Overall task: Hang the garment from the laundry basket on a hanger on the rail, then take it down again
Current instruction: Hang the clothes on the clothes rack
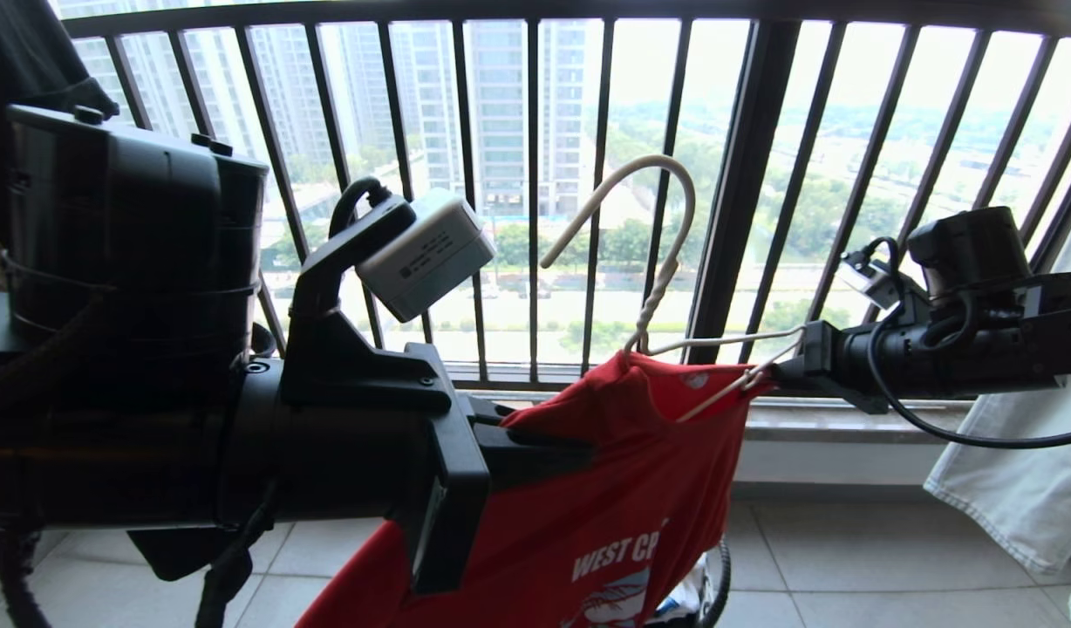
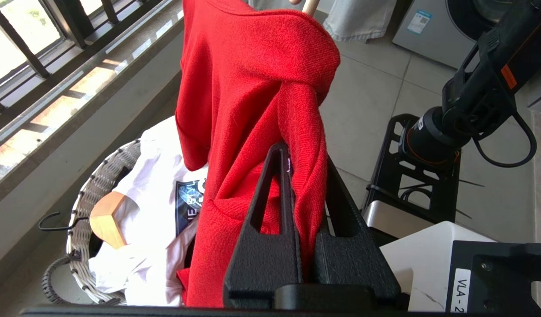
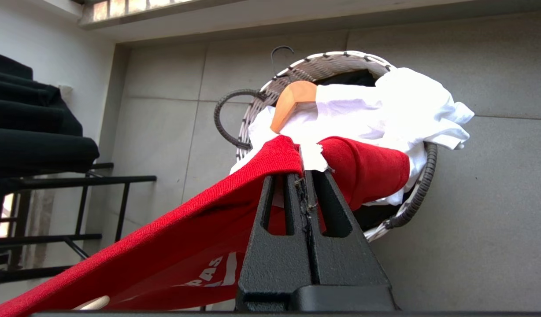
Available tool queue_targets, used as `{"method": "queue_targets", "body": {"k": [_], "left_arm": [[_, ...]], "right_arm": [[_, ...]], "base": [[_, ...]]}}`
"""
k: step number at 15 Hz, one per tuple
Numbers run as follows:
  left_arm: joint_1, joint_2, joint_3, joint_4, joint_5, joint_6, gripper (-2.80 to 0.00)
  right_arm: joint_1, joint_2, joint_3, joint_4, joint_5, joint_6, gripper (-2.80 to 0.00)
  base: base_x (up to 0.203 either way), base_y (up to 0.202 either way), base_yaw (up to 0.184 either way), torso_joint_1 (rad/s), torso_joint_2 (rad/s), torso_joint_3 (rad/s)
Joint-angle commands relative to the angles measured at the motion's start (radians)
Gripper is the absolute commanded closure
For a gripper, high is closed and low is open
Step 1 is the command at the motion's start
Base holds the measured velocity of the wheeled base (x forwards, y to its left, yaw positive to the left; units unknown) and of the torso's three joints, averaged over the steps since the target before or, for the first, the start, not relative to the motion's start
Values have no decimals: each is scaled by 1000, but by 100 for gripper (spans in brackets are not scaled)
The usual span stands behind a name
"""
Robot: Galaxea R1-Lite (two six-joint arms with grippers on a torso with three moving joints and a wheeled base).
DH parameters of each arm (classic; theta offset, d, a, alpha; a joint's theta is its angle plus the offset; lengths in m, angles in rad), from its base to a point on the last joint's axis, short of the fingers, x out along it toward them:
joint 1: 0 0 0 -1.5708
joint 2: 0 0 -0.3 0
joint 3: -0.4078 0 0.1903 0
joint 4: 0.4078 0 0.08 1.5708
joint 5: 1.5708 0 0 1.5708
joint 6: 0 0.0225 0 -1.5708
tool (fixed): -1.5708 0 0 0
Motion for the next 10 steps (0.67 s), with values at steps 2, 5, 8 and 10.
{"method": "queue_targets", "body": {"k": [2, 5, 8, 10], "left_arm": [[0, -17, 10, 8, -3, 7, 0], [-1, 2, 17, 11, -2, 40, 0], [-3, 21, 17, 13, -2, 43, 0], [-3, 41, 20, 14, 0, 60, 0]], "right_arm": [[-19, 5, -6, 1, 6, 3, 0], [-26, -4, -13, 5, 7, 2, 0], [-29, -8, -16, 7, 7, 2, 0], [-32, -16, -20, 10, 6, 2, 0]], "base": [[0, 0, 0, 0, 0, 0], [0, 0, 0, 0, 0, 0], [0, 0, 0, 0, 0, 0], [0, 0, 0, 0, 0, 0]]}}
